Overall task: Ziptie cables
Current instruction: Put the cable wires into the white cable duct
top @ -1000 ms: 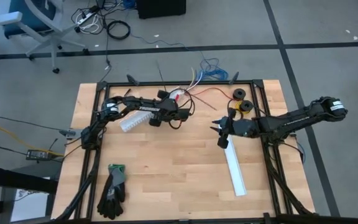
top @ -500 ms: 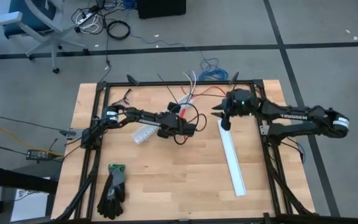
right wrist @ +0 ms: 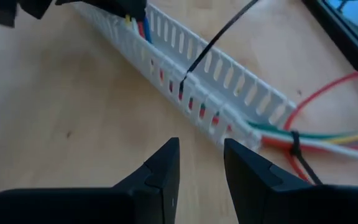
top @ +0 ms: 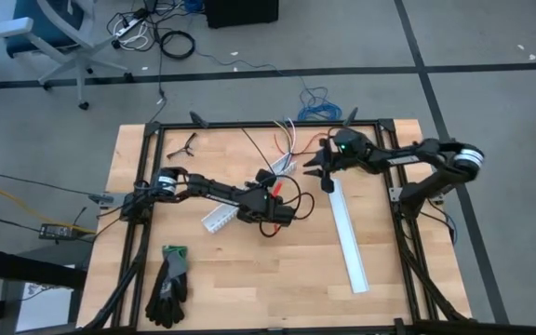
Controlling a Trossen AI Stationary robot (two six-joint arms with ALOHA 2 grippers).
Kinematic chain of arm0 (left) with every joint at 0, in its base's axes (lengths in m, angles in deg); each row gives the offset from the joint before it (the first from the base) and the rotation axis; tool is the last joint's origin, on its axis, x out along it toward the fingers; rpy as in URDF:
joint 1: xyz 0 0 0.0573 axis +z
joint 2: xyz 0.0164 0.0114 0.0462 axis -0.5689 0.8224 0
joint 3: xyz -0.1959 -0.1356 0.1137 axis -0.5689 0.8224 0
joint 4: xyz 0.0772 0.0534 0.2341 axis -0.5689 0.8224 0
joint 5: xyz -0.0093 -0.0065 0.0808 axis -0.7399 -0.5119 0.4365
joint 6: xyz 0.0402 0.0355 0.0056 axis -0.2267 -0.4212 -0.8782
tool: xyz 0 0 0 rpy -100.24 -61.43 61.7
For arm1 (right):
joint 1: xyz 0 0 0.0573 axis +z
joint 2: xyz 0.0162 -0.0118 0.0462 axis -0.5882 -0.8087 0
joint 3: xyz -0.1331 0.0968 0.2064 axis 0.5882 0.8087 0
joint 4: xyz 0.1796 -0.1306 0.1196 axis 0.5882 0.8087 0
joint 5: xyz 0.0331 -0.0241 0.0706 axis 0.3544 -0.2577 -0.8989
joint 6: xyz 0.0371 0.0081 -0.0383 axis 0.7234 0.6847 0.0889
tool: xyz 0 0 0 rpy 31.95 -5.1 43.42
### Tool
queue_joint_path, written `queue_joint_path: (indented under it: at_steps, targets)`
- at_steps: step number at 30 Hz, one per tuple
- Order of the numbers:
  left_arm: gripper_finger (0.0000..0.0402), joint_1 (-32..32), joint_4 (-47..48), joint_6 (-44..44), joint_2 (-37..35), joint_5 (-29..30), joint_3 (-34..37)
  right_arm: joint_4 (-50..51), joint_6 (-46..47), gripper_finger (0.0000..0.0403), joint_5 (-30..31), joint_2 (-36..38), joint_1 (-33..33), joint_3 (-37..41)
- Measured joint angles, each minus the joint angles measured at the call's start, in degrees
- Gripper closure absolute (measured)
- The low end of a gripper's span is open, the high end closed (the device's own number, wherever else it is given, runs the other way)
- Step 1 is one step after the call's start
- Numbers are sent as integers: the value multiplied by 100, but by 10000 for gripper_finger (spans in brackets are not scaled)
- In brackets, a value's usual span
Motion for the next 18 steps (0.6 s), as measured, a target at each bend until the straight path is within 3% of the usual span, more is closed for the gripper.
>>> queue_joint_path:
  at_steps: [9, 18]
  targets:
    - [387, 2, 9, 254, 11, -39, 0, 1045, -400, 291, 158, -1137, 76, -1414]
    - [387, 5, 11, 267, 11, -77, 0, 1628, -1539, 291, 836, -1244, 303, -1895]
